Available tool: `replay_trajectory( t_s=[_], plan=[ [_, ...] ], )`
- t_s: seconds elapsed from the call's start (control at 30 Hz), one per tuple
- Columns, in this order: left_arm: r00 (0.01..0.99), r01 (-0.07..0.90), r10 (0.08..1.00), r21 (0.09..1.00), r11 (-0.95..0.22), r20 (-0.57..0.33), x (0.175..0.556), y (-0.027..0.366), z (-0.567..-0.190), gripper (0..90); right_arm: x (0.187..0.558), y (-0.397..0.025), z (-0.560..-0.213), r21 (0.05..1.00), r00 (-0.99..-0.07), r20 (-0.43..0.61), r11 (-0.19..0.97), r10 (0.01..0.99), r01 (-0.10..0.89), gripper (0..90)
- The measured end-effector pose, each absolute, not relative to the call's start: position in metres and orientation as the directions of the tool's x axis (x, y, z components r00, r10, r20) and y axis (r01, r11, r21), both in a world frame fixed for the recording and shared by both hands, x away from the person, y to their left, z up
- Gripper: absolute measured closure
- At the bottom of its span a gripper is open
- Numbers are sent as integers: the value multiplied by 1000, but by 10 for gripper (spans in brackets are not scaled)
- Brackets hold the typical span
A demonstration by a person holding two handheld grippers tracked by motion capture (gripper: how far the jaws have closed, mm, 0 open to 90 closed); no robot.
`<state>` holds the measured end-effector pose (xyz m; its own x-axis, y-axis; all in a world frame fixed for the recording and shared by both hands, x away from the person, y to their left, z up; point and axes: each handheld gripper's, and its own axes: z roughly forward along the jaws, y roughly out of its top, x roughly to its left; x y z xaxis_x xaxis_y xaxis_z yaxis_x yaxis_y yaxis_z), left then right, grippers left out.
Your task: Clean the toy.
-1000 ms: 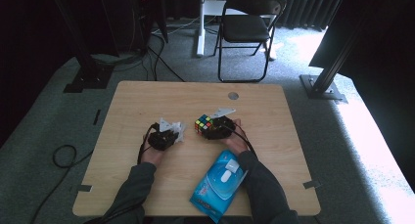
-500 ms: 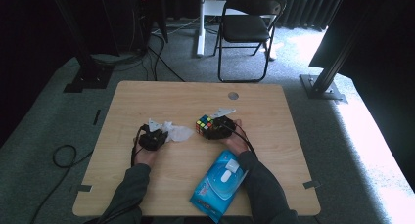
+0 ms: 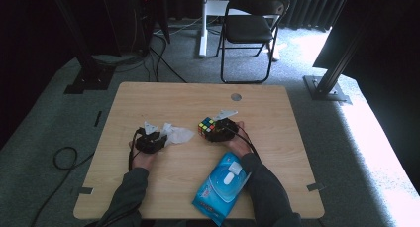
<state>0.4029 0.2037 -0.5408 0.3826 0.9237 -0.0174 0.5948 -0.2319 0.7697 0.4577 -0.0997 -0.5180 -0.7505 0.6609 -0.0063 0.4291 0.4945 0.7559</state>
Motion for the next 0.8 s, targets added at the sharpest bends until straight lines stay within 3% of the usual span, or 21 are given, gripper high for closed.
replay_trajectory(
  t_s=[0.1, 0.3, 0.8],
  plan=[
    [381, 591, 924, 776, -220, -28, 402, 205, -540, 548, 457, -99, -518, 759, -758, -6, 496, 653, 422, 336],
    [385, 573, 923, 790, -218, -25, 400, 205, -536, 524, 457, -101, -515, 781, -758, 1, 473, 652, 408, 254],
    [351, 547, 936, 819, -175, -34, 396, 218, -525, 512, 452, -112, -501, 849, -722, 14, 374, 692, 374, 265]
  ],
)
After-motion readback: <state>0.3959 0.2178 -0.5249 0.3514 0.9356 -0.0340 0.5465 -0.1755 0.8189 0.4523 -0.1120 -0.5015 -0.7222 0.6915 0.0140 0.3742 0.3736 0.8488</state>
